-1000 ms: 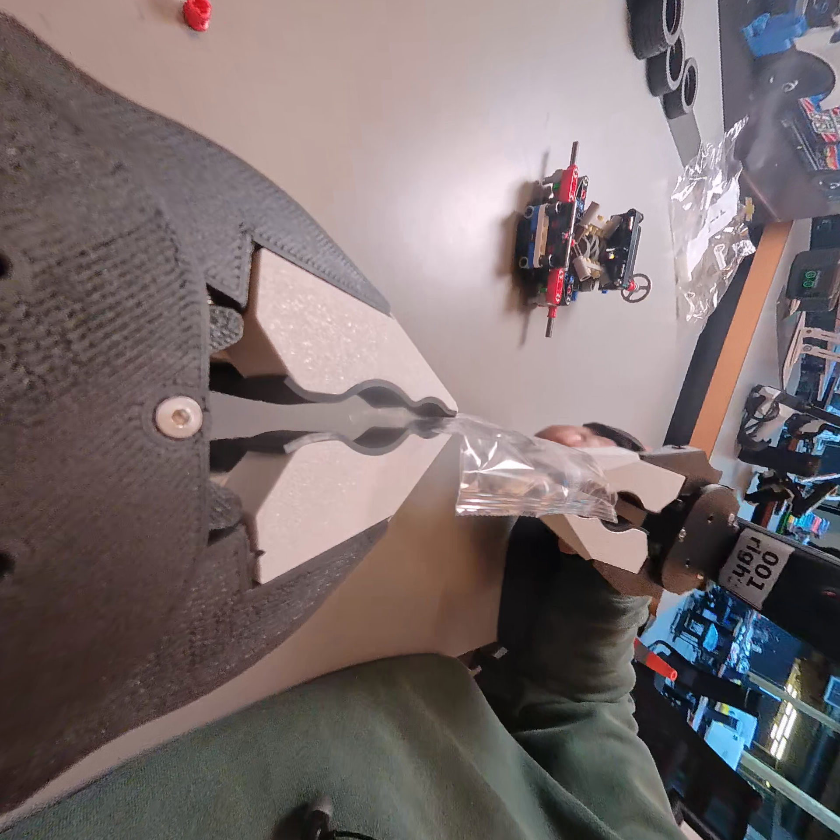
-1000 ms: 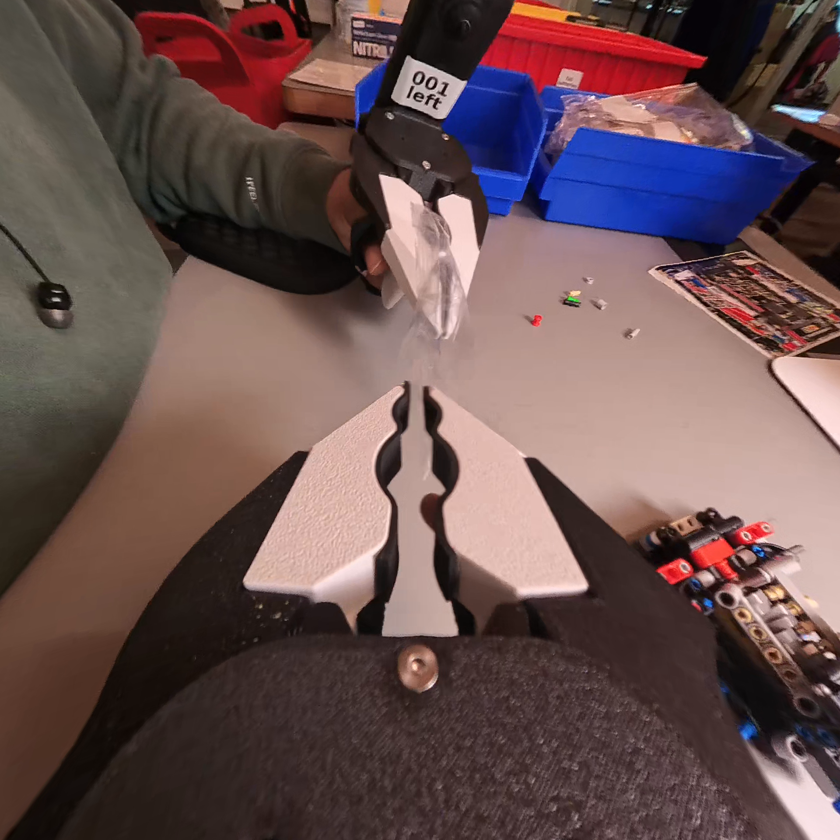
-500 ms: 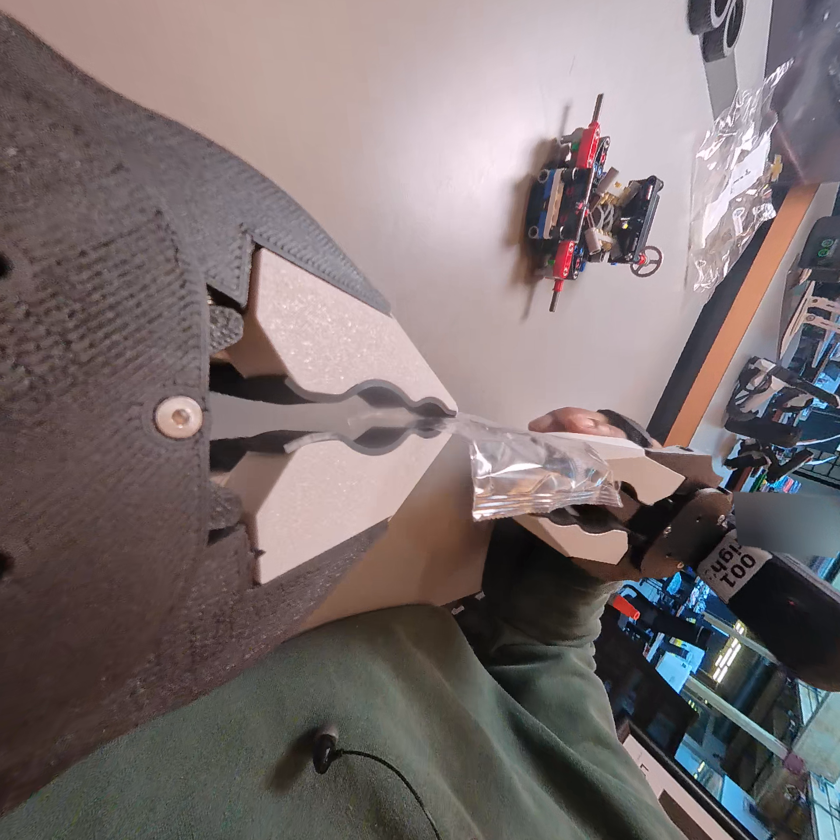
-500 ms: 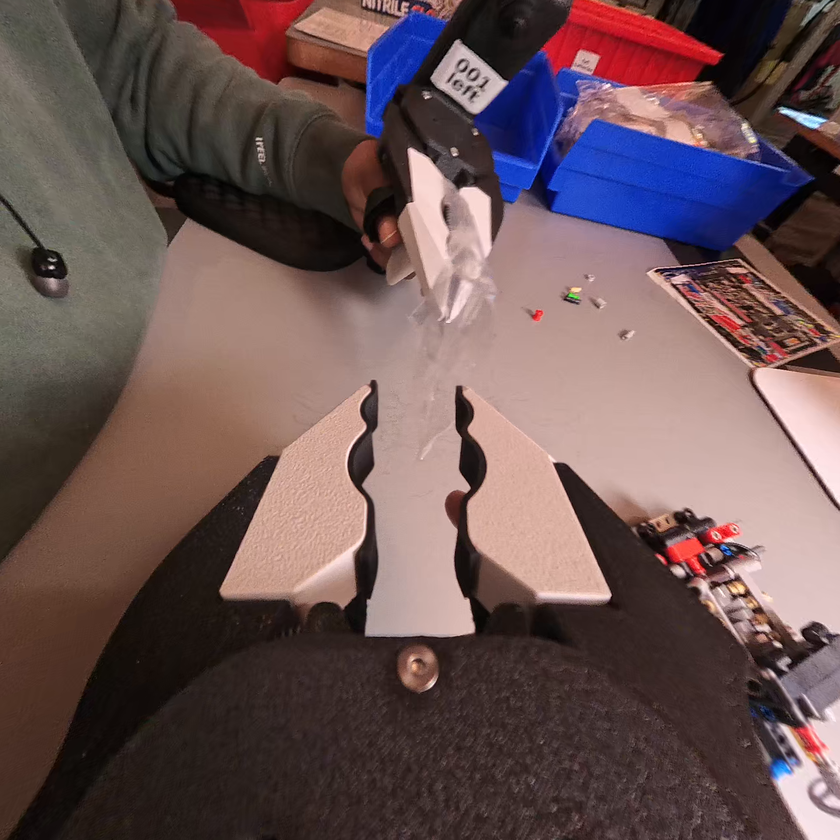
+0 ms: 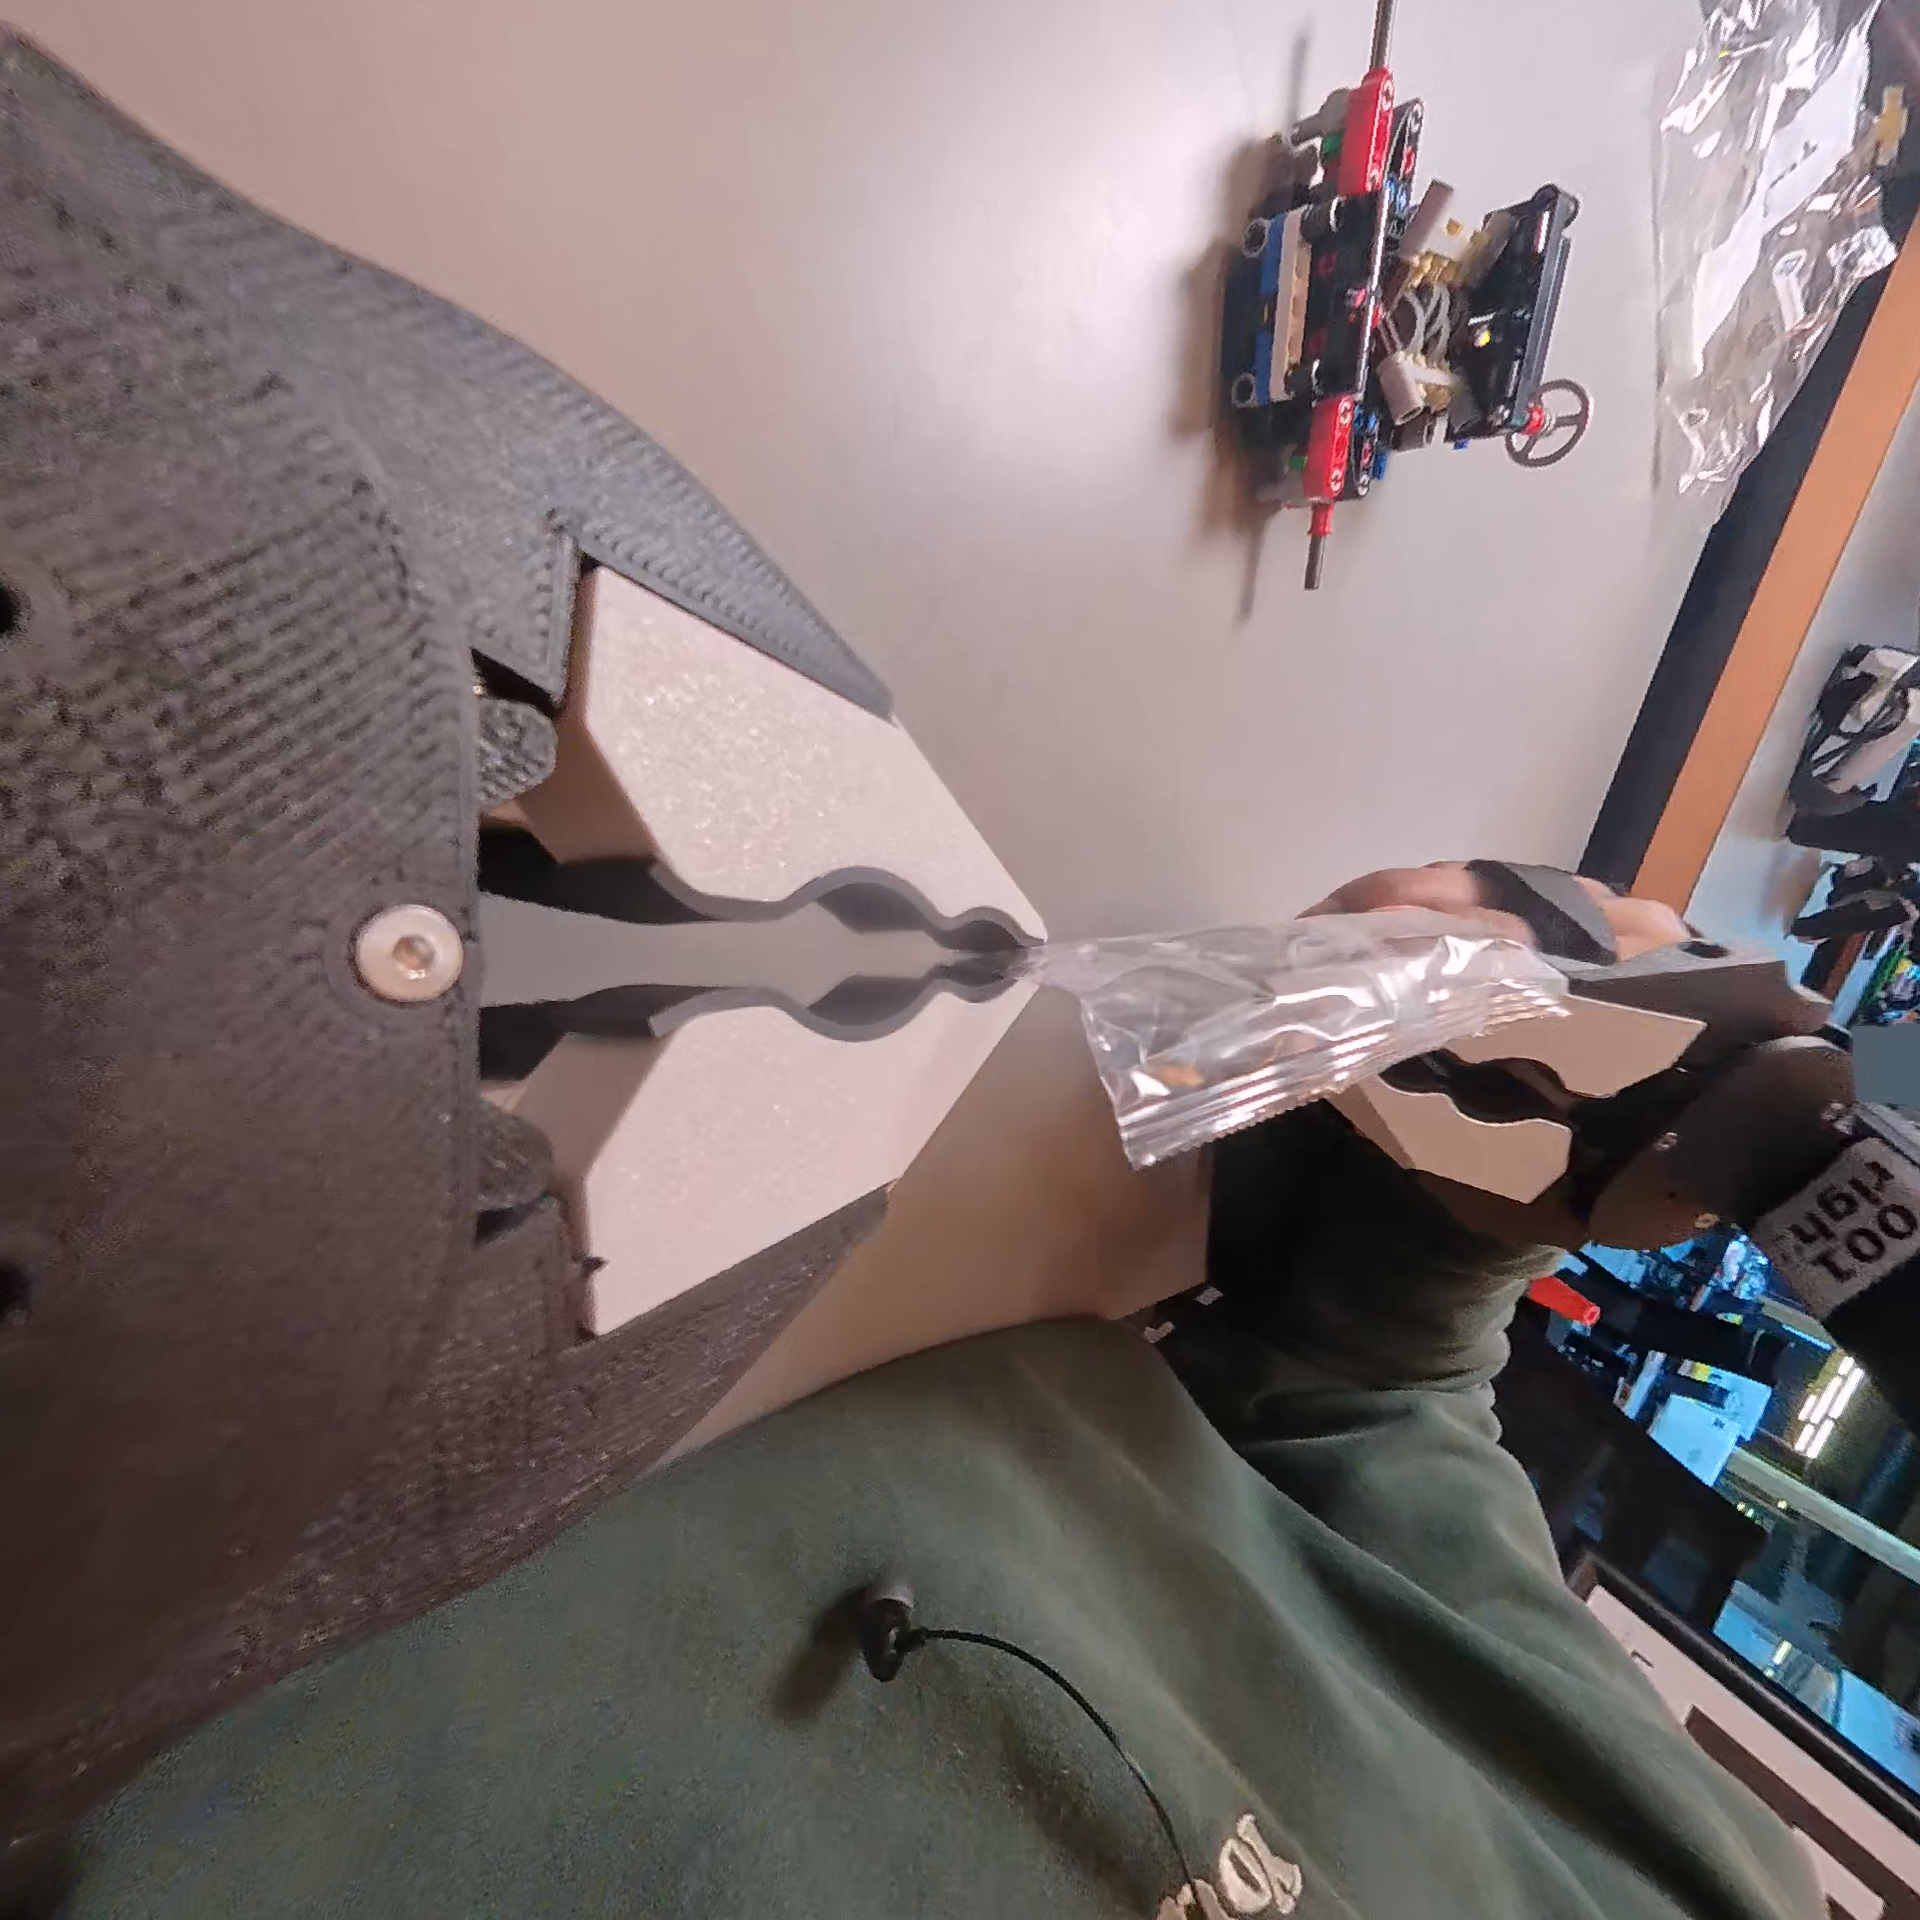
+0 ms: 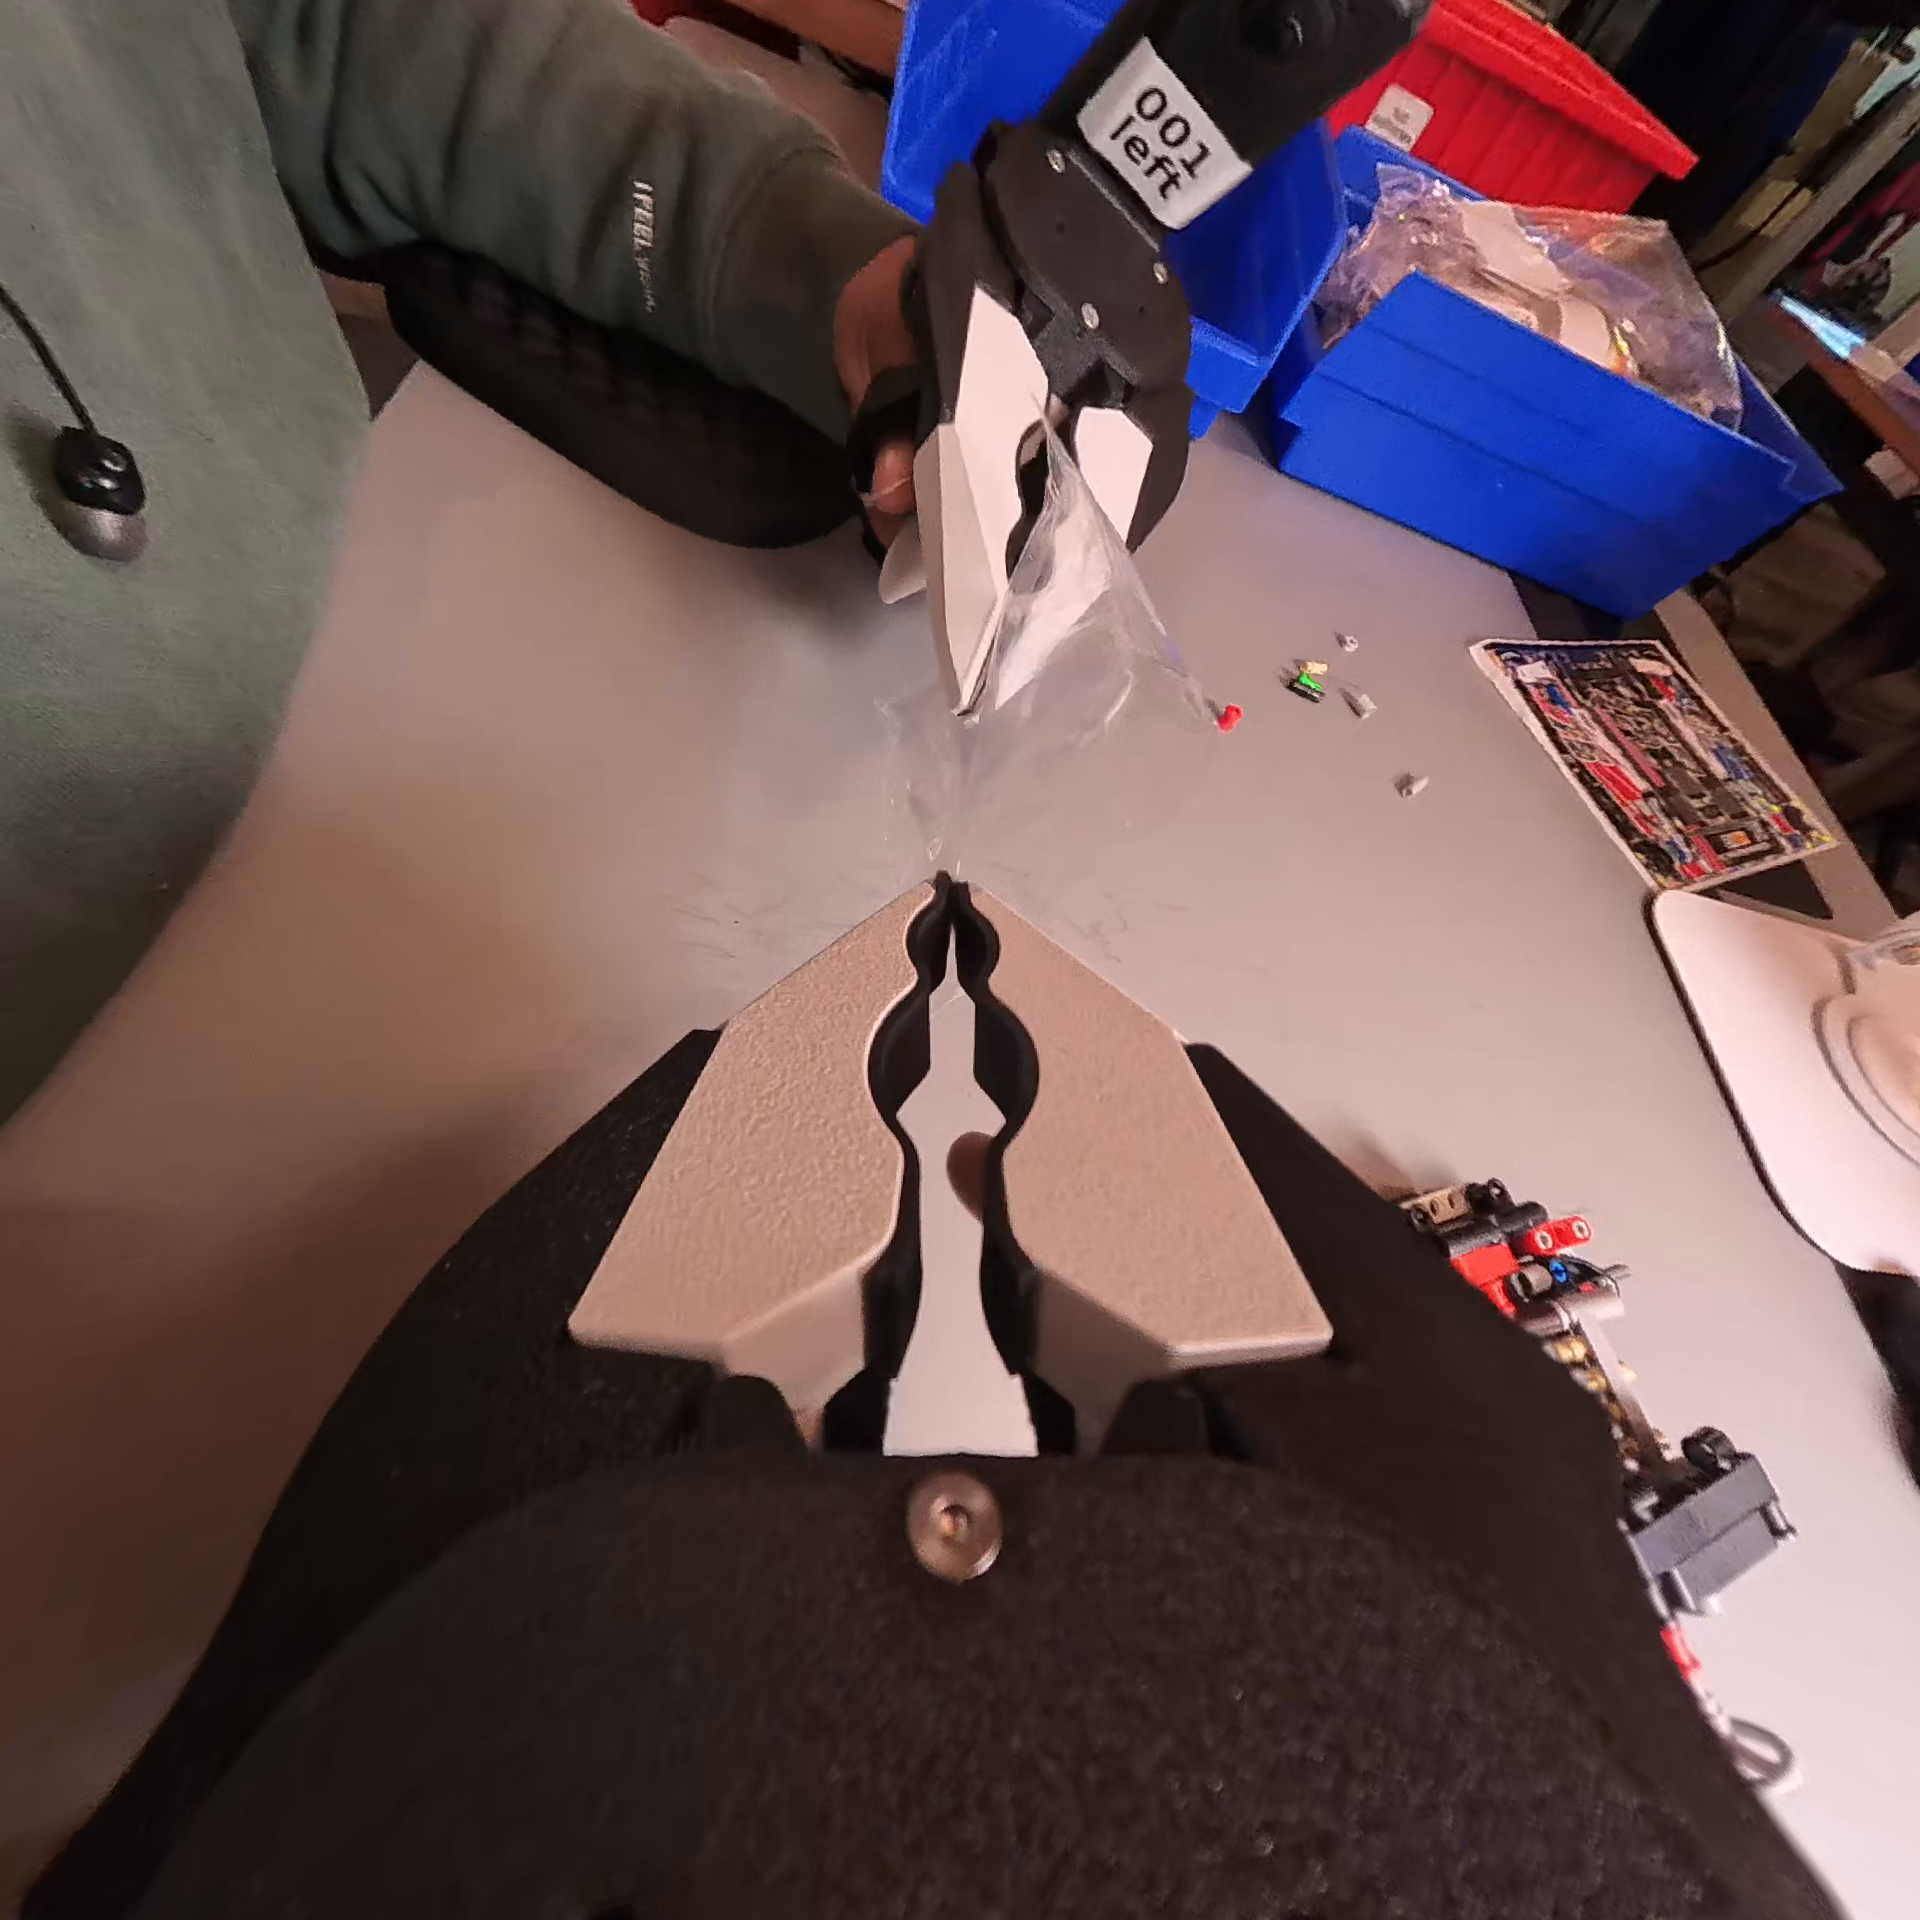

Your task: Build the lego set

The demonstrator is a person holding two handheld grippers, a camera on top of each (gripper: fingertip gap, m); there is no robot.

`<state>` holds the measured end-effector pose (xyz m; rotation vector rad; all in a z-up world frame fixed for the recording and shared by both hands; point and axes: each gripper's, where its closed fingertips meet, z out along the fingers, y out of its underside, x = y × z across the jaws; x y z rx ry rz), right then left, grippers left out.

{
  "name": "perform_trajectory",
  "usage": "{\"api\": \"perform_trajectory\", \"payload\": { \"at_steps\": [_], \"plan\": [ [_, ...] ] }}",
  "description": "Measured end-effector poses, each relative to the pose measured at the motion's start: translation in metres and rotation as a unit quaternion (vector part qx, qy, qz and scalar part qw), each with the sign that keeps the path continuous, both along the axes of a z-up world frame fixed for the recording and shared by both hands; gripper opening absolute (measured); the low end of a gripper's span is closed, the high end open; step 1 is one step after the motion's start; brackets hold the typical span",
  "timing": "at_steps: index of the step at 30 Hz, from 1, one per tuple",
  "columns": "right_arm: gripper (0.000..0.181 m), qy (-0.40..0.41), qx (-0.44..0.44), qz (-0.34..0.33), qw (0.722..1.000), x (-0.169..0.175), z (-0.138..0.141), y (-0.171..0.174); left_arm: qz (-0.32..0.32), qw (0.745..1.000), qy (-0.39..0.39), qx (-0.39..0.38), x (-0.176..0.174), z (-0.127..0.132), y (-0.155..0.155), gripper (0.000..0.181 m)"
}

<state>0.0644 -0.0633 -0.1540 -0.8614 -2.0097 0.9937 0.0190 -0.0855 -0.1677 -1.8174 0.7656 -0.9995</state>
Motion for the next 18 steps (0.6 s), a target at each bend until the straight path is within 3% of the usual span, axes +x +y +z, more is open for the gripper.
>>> {"api": "perform_trajectory", "payload": {
  "at_steps": [2, 4, 7, 10, 13, 15, 18],
  "plan": [
    [0.000, 0.005, 0.019, -0.001, 1.000, 0.000, 0.003, -0.001, -0.010, 1.000, 0.021, 0.004, 0.000, -0.005, -0.004, 0.001],
    [0.000, 0.003, 0.063, -0.004, 0.998, 0.002, 0.000, 0.002, -0.021, 0.999, 0.037, 0.012, -0.004, -0.004, -0.009, 0.022],
    [0.000, 0.004, 0.147, 0.013, 0.989, 0.002, -0.002, 0.001, -0.031, 0.999, -0.017, 0.006, -0.015, 0.020, -0.015, 0.044],
    [0.000, 0.003, 0.252, 0.049, 0.966, -0.004, -0.004, 0.000, -0.051, 0.998, -0.036, -0.013, -0.014, 0.026, -0.018, 0.064],
    [0.000, 0.020, 0.331, 0.116, 0.936, -0.011, -0.001, -0.016, -0.119, 0.990, -0.046, -0.056, 0.002, 0.023, -0.031, 0.083],
    [0.000, 0.038, 0.385, 0.157, 0.909, -0.015, 0.000, -0.027, -0.135, 0.987, -0.039, -0.084, 0.009, 0.012, -0.029, 0.084],
    [0.000, 0.054, 0.436, 0.188, 0.879, -0.019, 0.001, -0.036, -0.158, 0.983, -0.013, -0.094, 0.019, -0.002, -0.033, 0.049]
  ]
}}
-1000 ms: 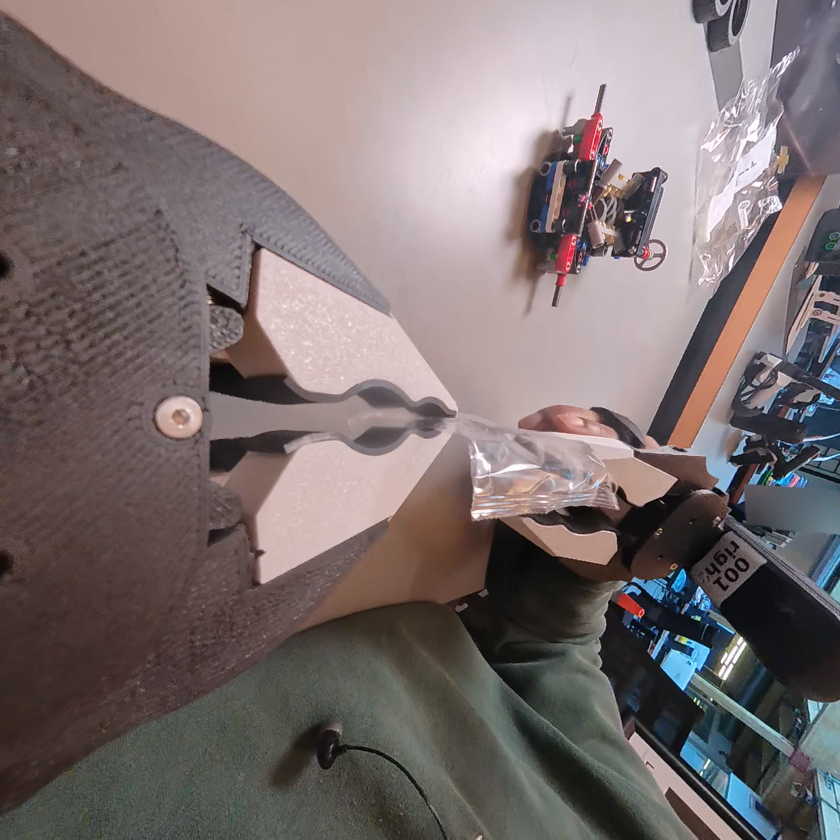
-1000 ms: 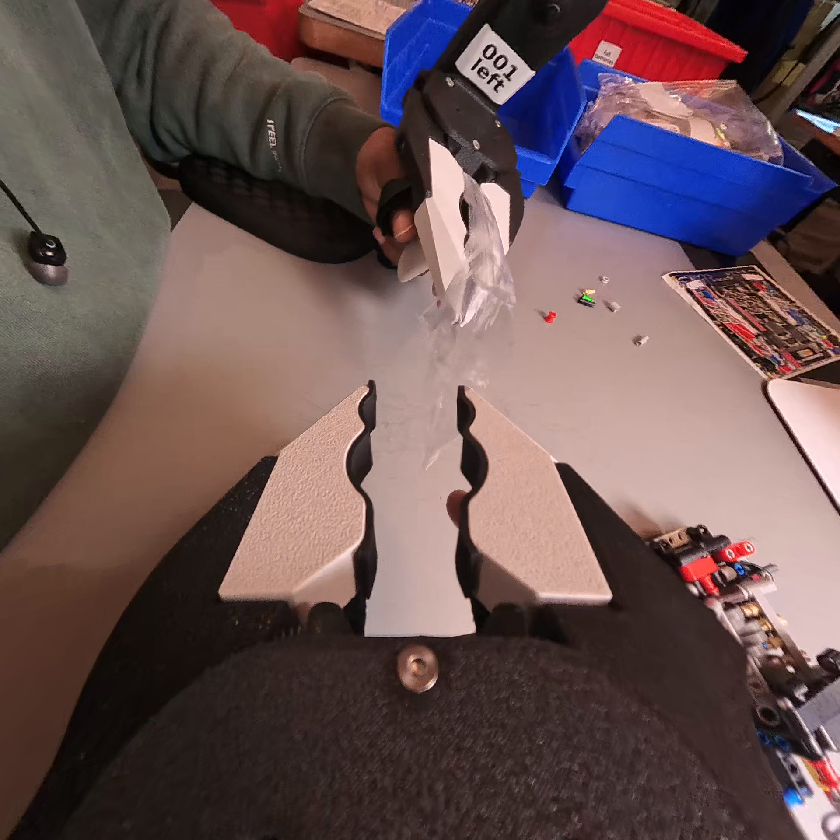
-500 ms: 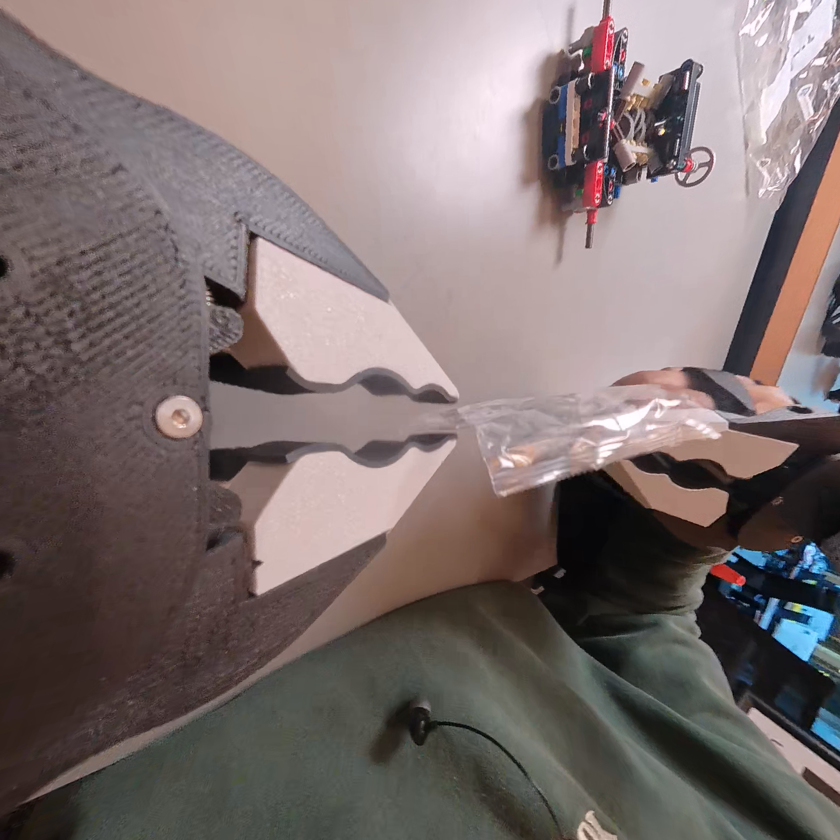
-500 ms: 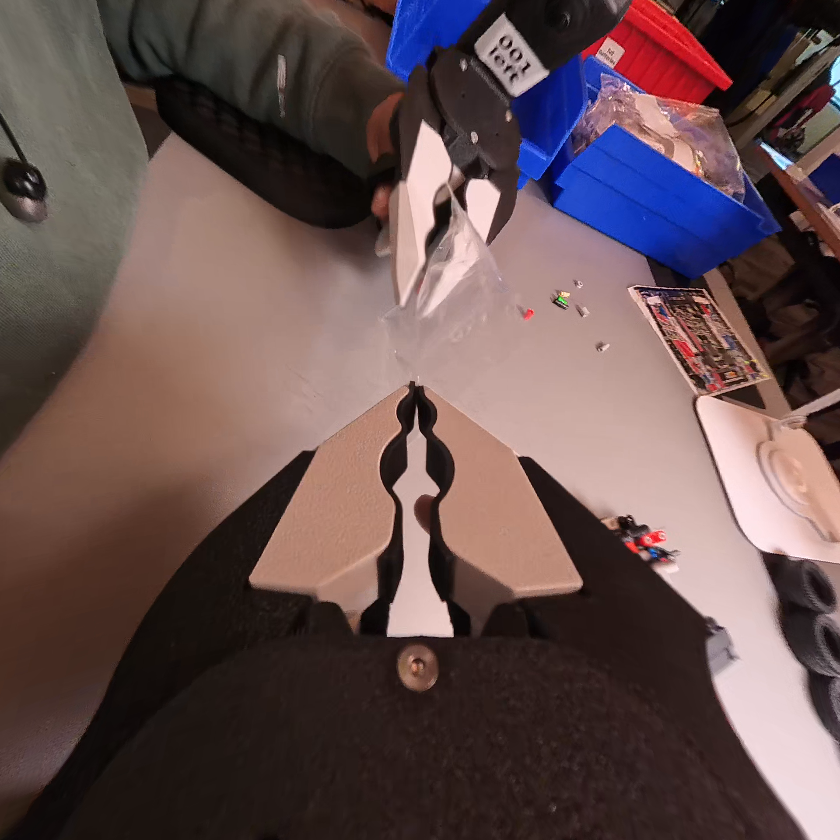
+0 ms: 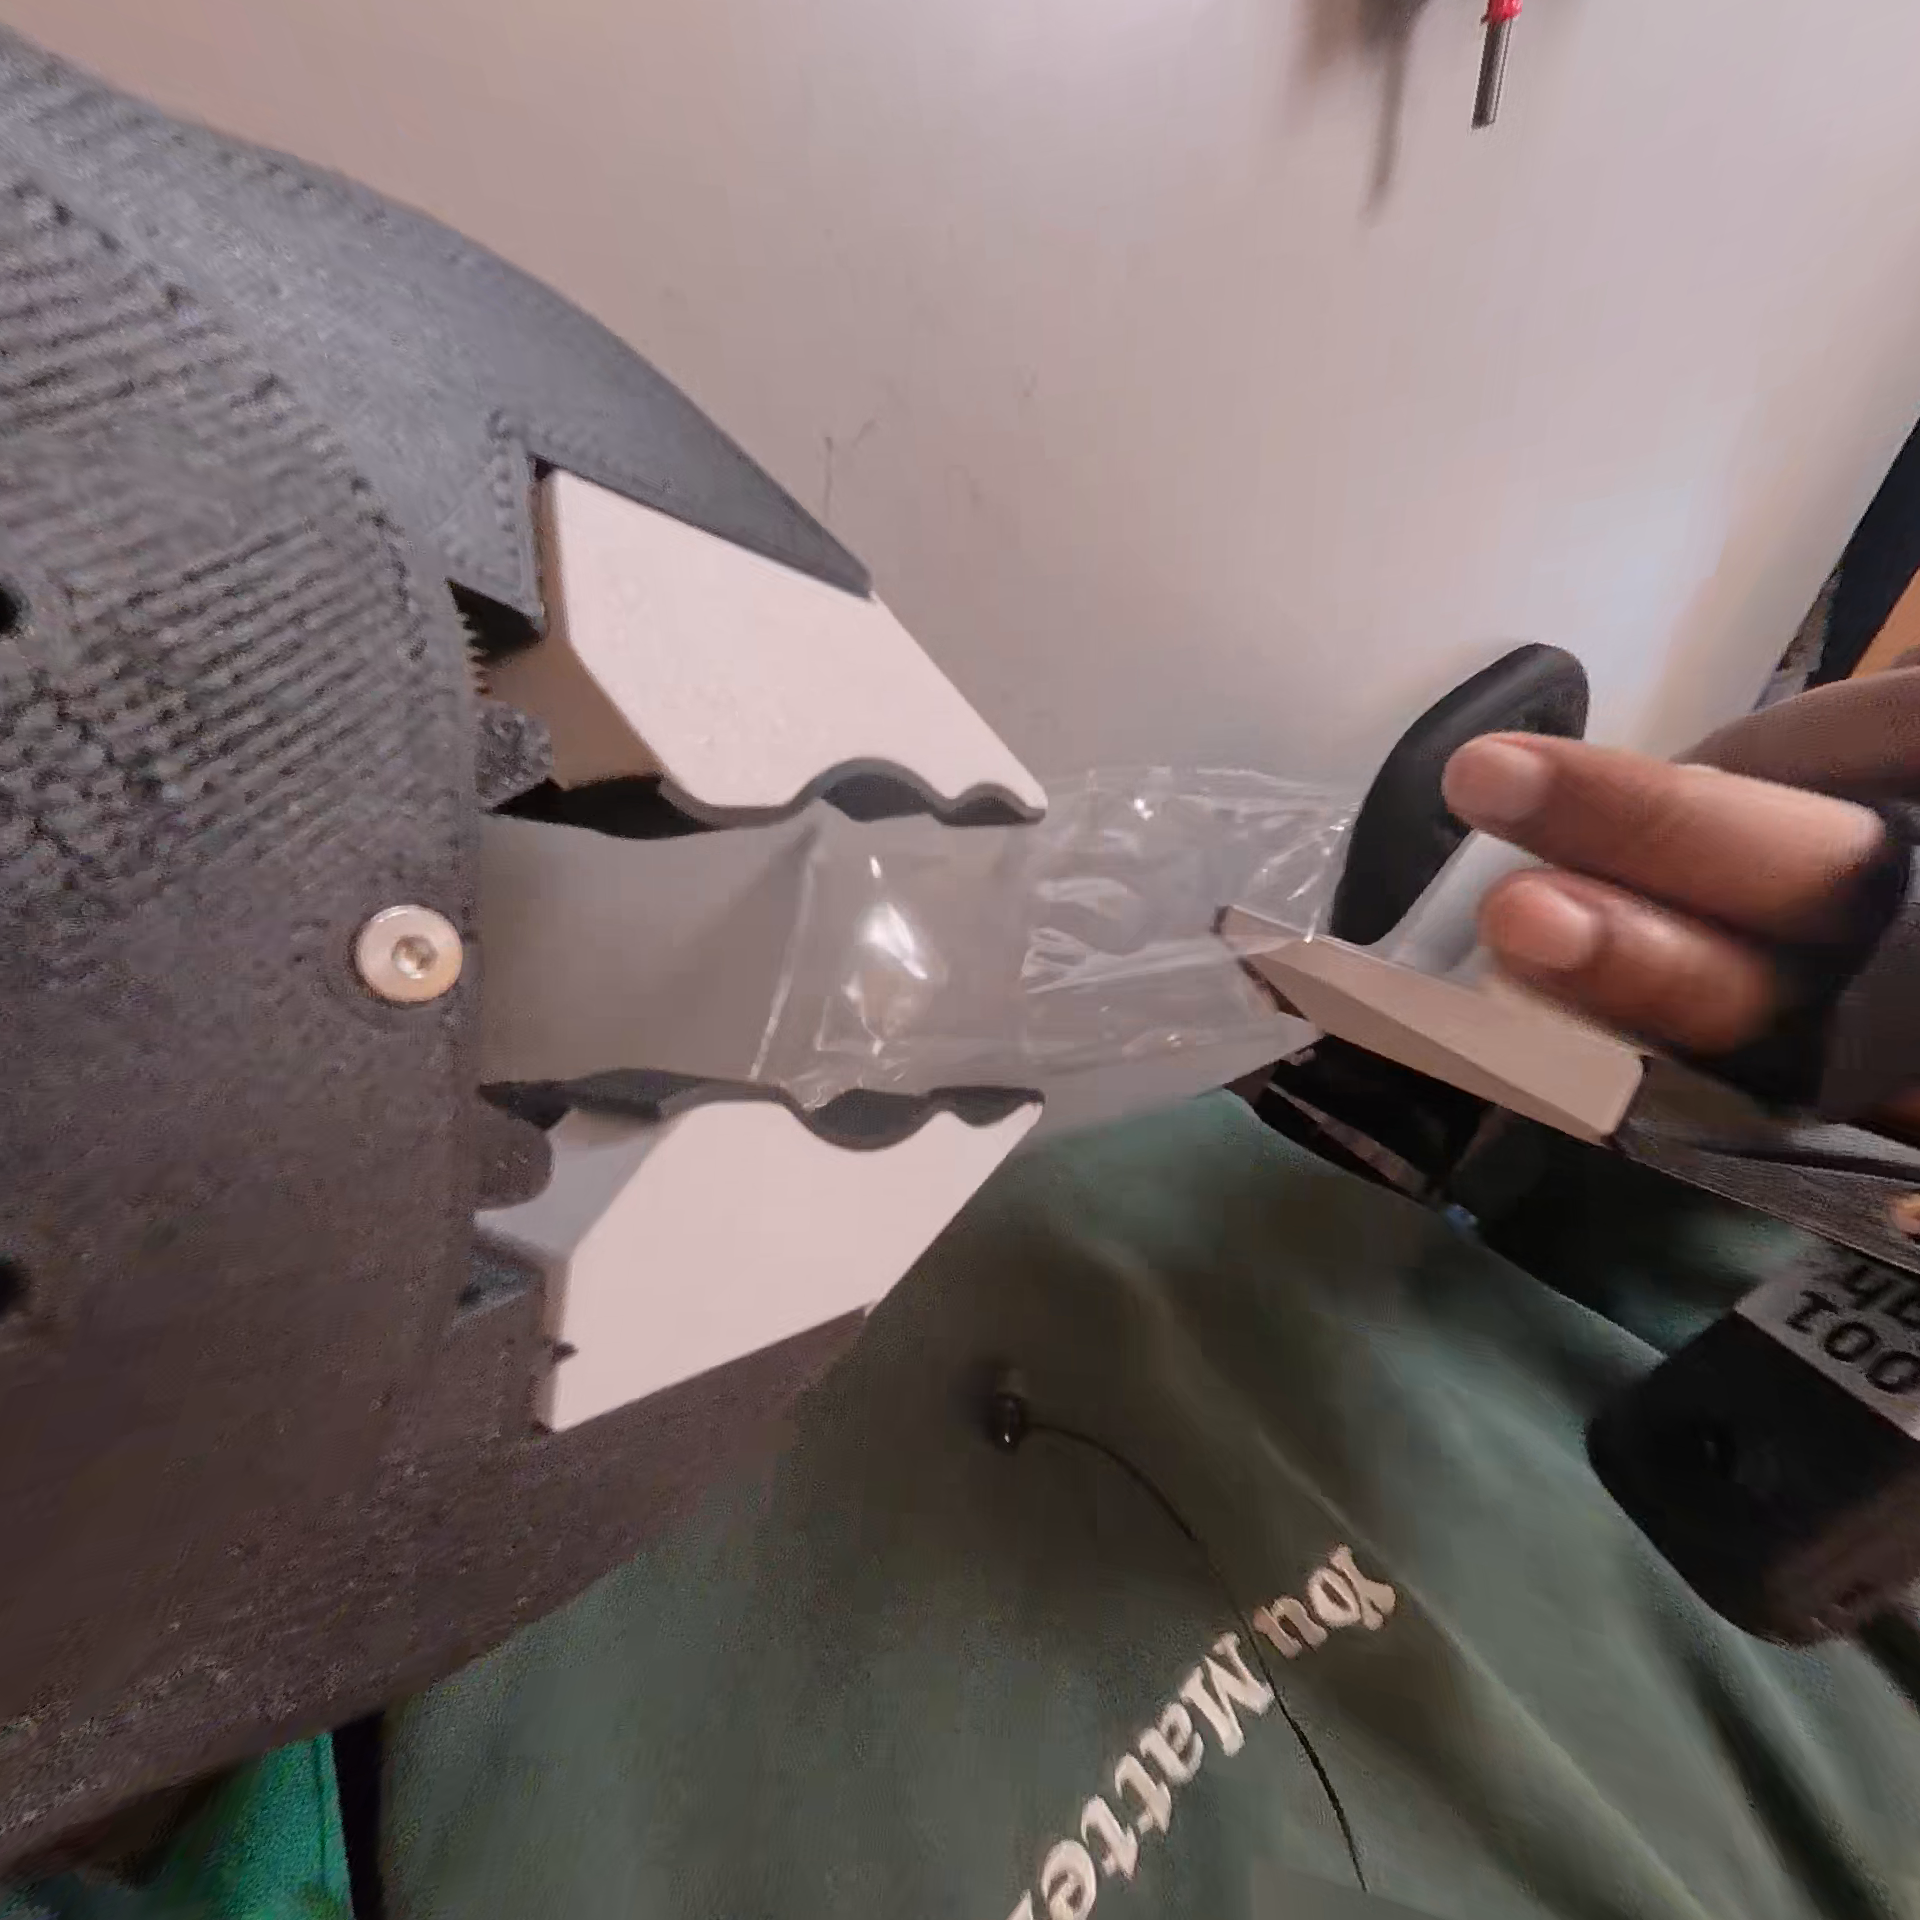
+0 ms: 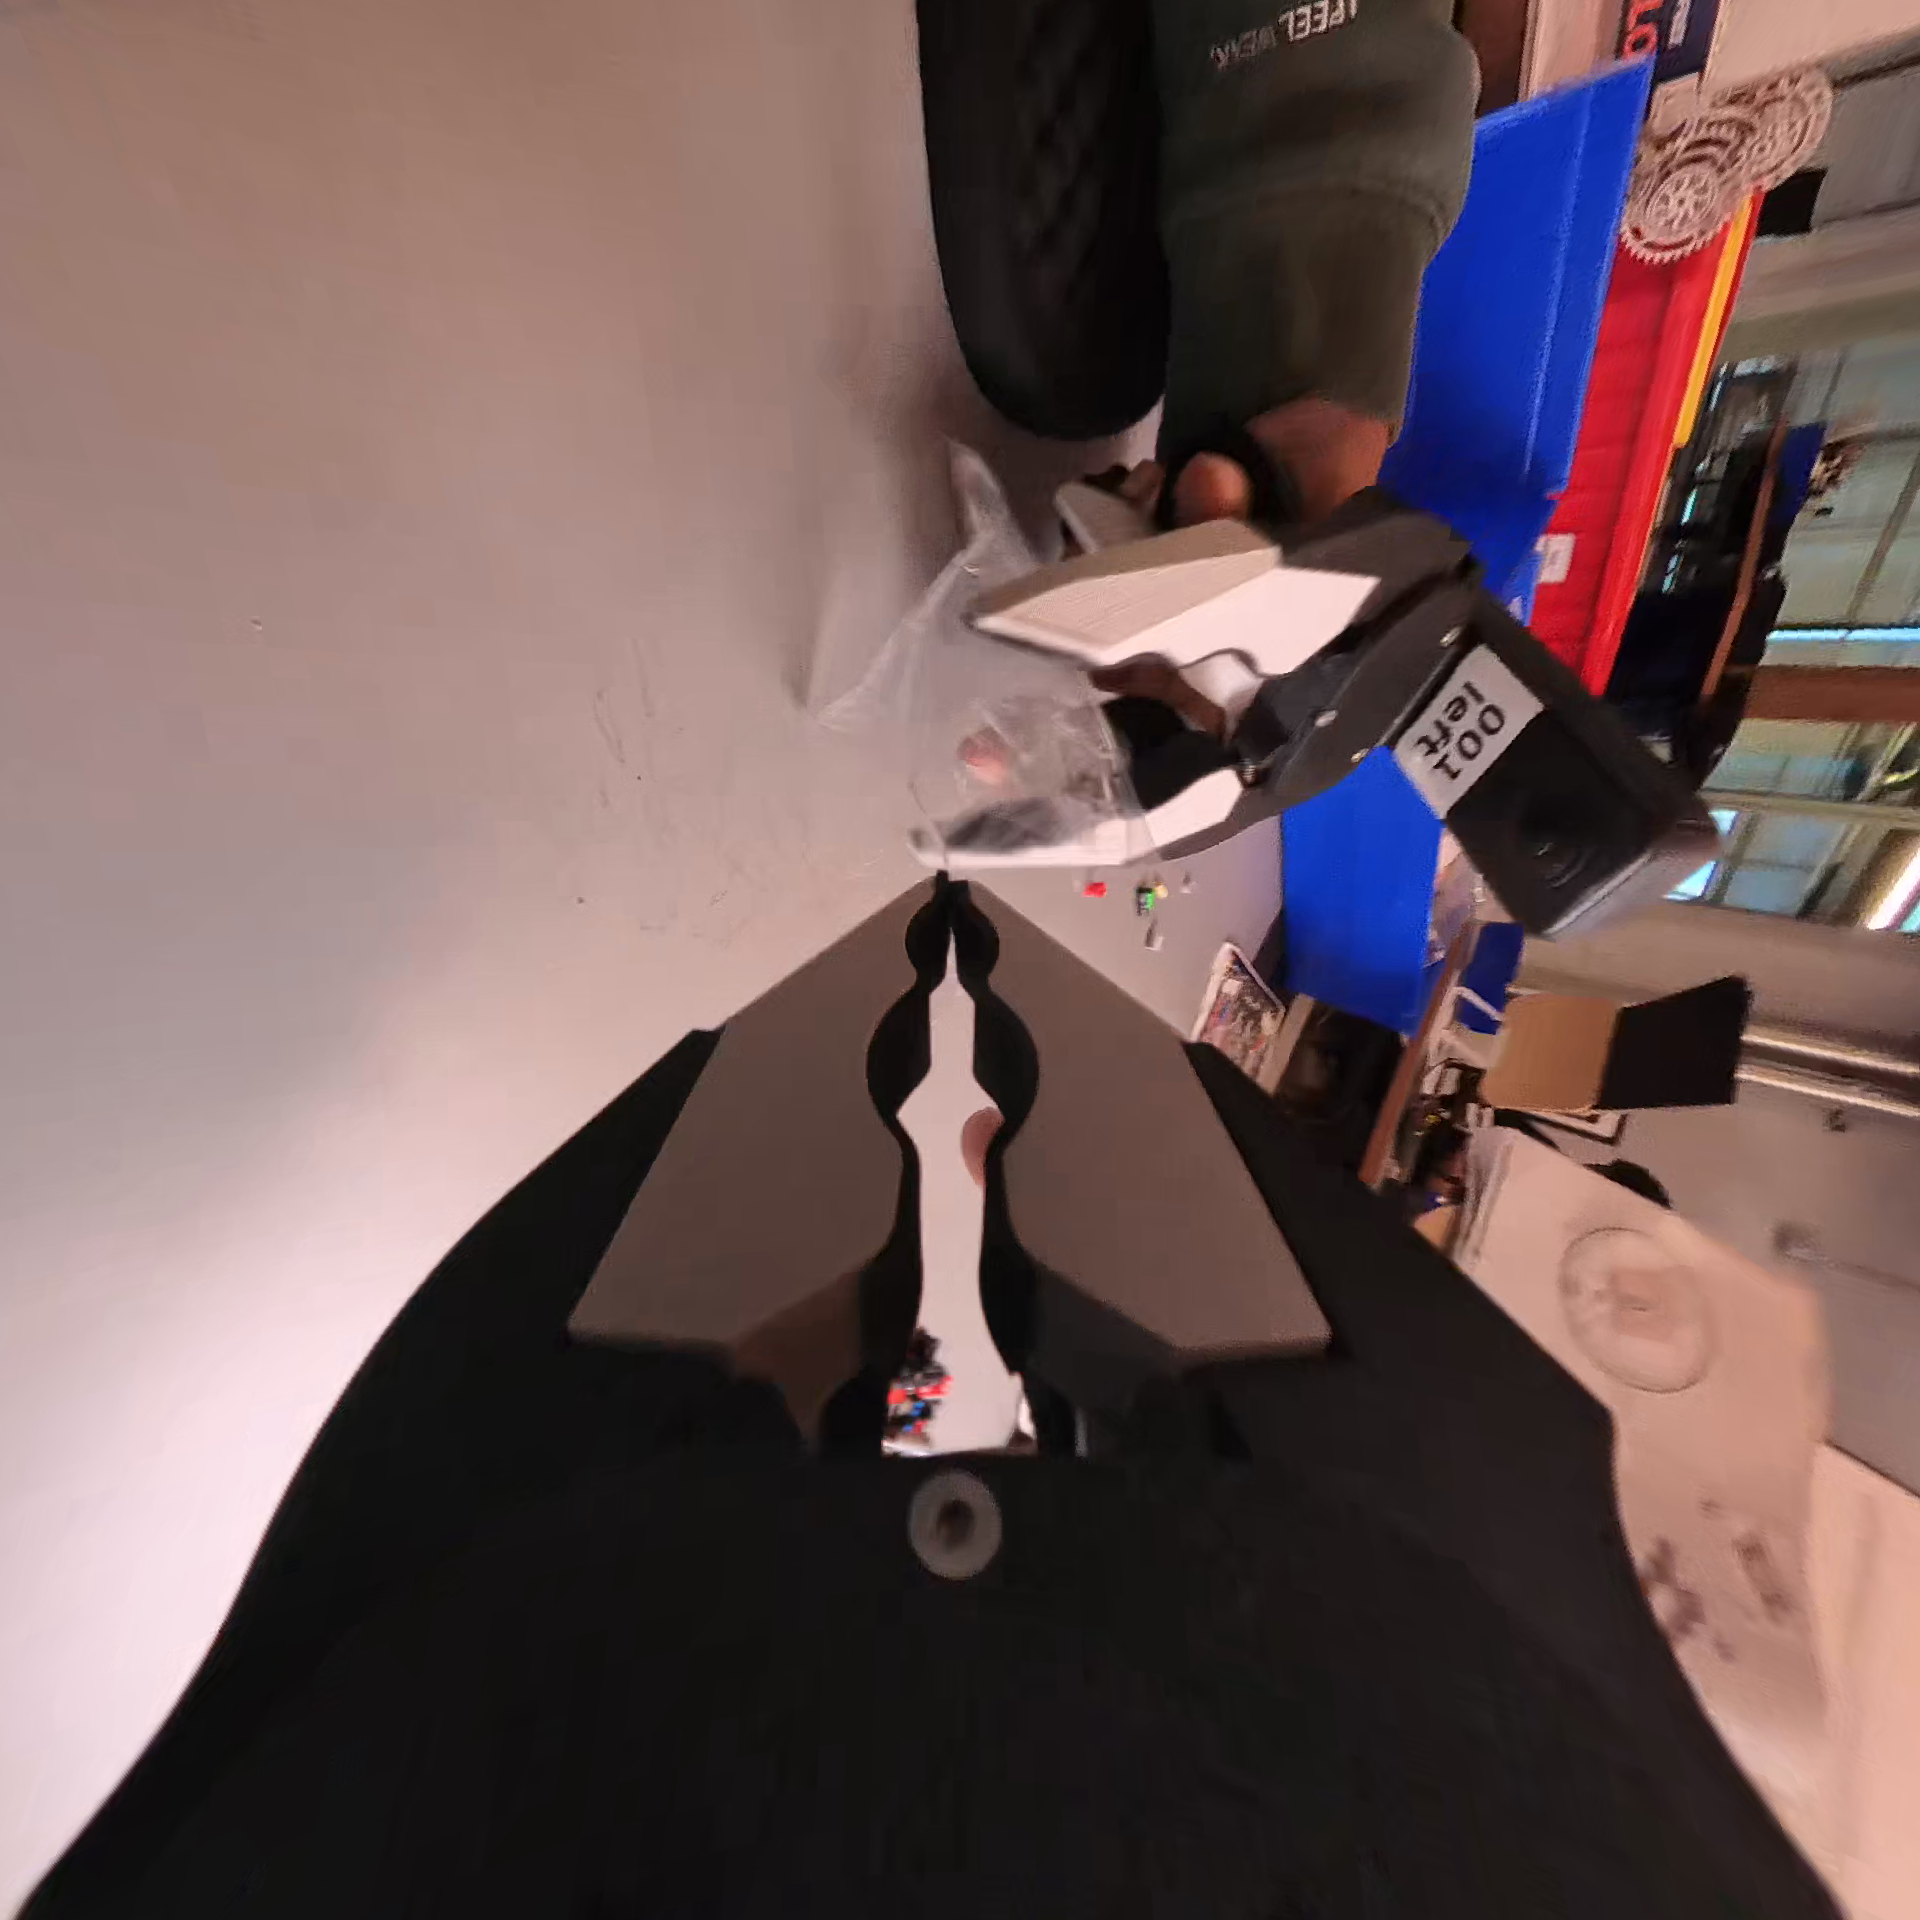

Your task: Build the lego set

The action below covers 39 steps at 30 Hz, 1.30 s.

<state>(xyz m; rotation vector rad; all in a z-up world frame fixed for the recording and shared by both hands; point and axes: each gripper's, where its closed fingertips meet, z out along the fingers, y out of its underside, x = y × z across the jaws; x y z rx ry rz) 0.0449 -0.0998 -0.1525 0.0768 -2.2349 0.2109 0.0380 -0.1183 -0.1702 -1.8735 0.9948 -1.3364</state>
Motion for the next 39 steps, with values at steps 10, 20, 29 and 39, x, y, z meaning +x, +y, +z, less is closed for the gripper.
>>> {"api": "perform_trajectory", "payload": {
  "at_steps": [10, 20, 29, 39],
  "plan": [
    [0.048, 0.013, -0.519, -0.153, 0.841, -0.007, 0.053, 0.037, 0.087, 0.986, -0.082, 0.119, -0.015, 0.040, 0.005, 0.030],
    [0.000, -0.072, -0.689, -0.094, 0.715, -0.009, 0.042, 0.006, 0.042, 0.986, -0.121, 0.104, 0.002, 0.048, -0.008, 0.050],
    [0.000, 0.007, -0.649, -0.208, 0.731, 0.019, 0.041, 0.074, 0.387, 0.909, 0.134, 0.078, -0.180, 0.012, 0.065, 0.037],
    [0.000, -0.015, -0.614, -0.243, 0.751, 0.019, 0.005, 0.081, 0.309, 0.897, 0.313, 0.035, -0.178, -0.066, 0.093, 0.018]
  ]
}}
